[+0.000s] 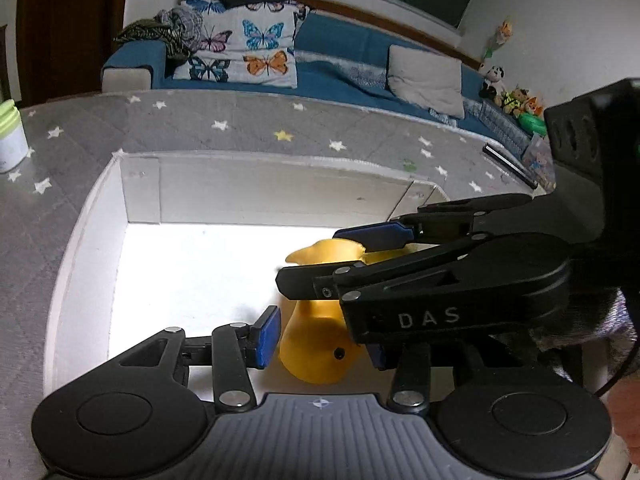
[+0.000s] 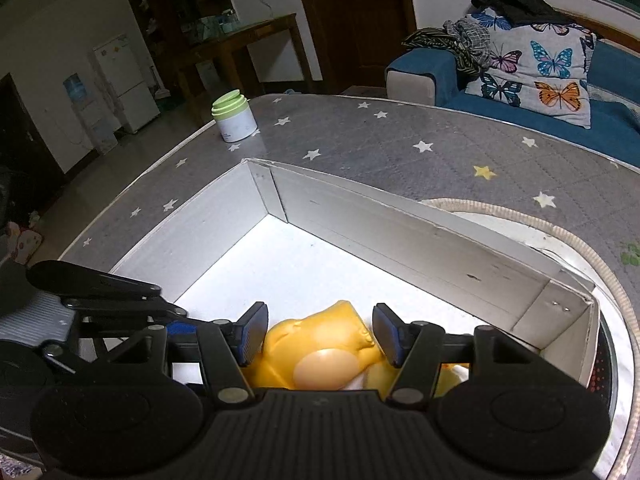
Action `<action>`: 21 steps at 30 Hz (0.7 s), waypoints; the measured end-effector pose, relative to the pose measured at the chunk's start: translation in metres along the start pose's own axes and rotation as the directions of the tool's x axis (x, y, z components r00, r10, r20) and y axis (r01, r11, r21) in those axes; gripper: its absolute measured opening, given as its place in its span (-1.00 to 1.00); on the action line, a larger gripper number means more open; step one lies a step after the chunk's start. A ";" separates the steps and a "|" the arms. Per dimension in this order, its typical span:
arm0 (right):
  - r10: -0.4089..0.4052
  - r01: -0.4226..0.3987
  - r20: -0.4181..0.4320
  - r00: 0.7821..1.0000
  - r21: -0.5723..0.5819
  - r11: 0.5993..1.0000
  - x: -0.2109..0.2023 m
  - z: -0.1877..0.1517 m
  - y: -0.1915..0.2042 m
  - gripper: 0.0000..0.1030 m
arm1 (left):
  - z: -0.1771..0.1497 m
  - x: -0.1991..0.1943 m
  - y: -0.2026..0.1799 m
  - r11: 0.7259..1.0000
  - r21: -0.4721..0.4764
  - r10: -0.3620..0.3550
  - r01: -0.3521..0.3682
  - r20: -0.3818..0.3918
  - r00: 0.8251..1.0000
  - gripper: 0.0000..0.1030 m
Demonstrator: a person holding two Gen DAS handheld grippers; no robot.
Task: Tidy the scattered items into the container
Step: 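Lower the rubber duck into the box and open the right gripper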
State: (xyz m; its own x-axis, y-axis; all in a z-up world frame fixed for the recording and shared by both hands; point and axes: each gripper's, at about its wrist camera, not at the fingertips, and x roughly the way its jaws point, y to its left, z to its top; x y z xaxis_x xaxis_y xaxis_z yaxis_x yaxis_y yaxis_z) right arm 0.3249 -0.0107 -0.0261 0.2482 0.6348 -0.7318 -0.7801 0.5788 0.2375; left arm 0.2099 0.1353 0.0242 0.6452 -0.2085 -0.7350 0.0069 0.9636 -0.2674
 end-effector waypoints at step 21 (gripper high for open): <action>-0.037 0.035 0.203 0.979 0.014 0.999 -0.068 -0.024 0.030 0.53 | -0.043 -0.087 0.008 0.999 -0.019 0.053 -0.051 0.164 0.985 -0.10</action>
